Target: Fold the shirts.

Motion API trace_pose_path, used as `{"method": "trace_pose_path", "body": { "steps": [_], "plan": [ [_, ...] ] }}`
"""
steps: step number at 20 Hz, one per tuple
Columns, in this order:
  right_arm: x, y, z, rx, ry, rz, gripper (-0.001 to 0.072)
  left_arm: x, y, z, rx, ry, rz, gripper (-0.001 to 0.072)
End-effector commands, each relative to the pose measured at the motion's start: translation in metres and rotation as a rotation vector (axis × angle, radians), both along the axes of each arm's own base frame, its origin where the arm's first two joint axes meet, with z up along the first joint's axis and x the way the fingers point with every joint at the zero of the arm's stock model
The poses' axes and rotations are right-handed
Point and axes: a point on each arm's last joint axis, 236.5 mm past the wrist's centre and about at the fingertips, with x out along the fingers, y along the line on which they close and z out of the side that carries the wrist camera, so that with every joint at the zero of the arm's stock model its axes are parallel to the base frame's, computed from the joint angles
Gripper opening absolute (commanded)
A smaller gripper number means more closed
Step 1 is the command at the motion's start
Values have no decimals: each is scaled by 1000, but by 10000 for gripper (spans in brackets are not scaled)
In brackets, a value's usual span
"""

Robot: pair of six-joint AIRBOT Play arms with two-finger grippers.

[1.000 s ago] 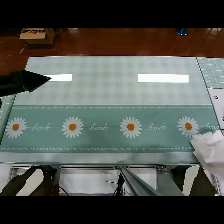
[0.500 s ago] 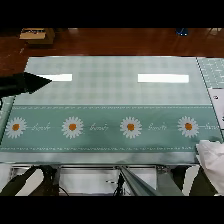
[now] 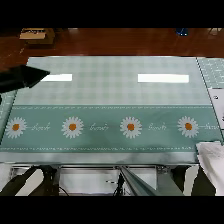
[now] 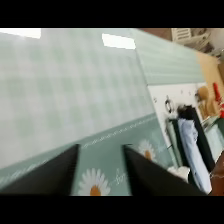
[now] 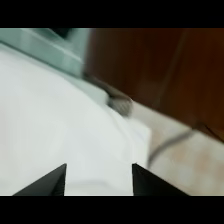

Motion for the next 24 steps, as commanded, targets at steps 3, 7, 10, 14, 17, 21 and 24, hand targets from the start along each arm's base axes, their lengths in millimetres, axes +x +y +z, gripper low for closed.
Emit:
{"method": "trace_pose_path", "body": {
  "steps": [3, 7, 10, 14, 17, 21, 24],
  "plan": [
    [251, 48, 102, 1, -711, 589, 444, 32, -20, 51, 44, -297, 51, 554],
    [327, 161, 86, 250, -651, 948, 445, 18, -33, -28, 463, -30, 2, 554],
    [330, 230, 37, 420, -466, 1098, 458, 8, -18, -67, 699, 110, 57, 553],
    [308, 259, -4, 445, -198, 1215, 492, -28, 1, -116, 898, 350, 24, 521],
    [306, 256, -5, 414, -173, 1187, 492, -31, 11, -121, 961, 374, 44, 507],
    [306, 255, -5, 410, -170, 1178, 489, -24, 27, -123, 1008, 381, 100, 507],
    [306, 255, -5, 410, -170, 1178, 488, -25, 25, -123, 1000, 382, 97, 507]
  ]
}}
